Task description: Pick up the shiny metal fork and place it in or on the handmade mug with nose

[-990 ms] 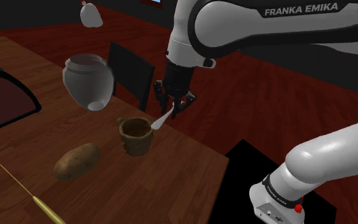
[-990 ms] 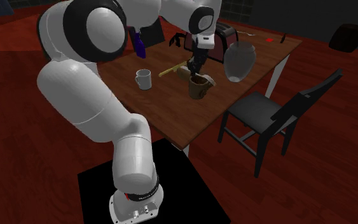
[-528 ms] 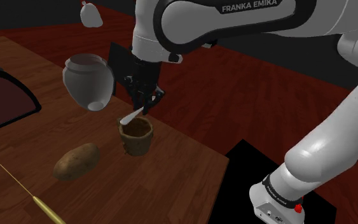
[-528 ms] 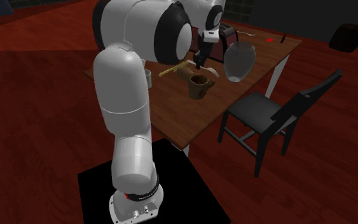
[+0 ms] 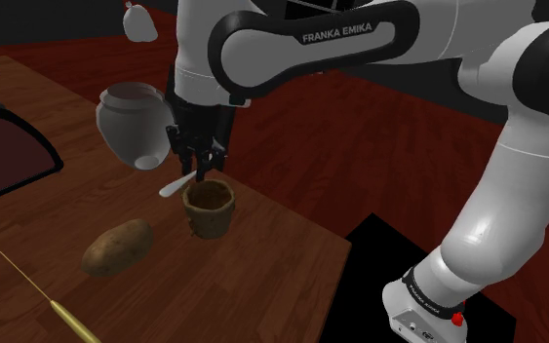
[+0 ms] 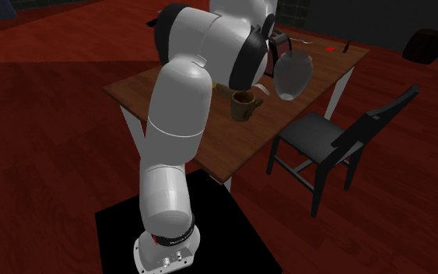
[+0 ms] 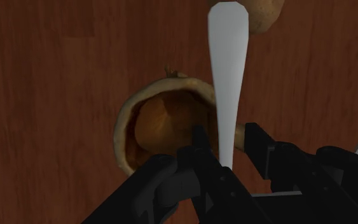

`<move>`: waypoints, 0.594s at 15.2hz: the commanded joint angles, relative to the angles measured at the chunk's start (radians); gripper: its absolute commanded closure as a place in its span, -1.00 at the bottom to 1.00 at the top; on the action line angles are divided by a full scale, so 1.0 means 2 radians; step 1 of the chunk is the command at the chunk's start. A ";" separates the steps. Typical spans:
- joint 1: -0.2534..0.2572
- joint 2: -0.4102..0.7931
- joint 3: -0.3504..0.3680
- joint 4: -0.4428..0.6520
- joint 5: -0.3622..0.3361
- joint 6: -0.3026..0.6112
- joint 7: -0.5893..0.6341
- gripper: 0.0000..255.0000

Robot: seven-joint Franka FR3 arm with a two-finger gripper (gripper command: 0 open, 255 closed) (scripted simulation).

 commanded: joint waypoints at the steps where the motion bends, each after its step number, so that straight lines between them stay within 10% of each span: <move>1: 0.002 0.005 -0.002 -0.009 -0.004 0.013 0.002 1.00; 9: 0.005 0.013 -0.006 -0.025 -0.012 0.034 0.005 1.00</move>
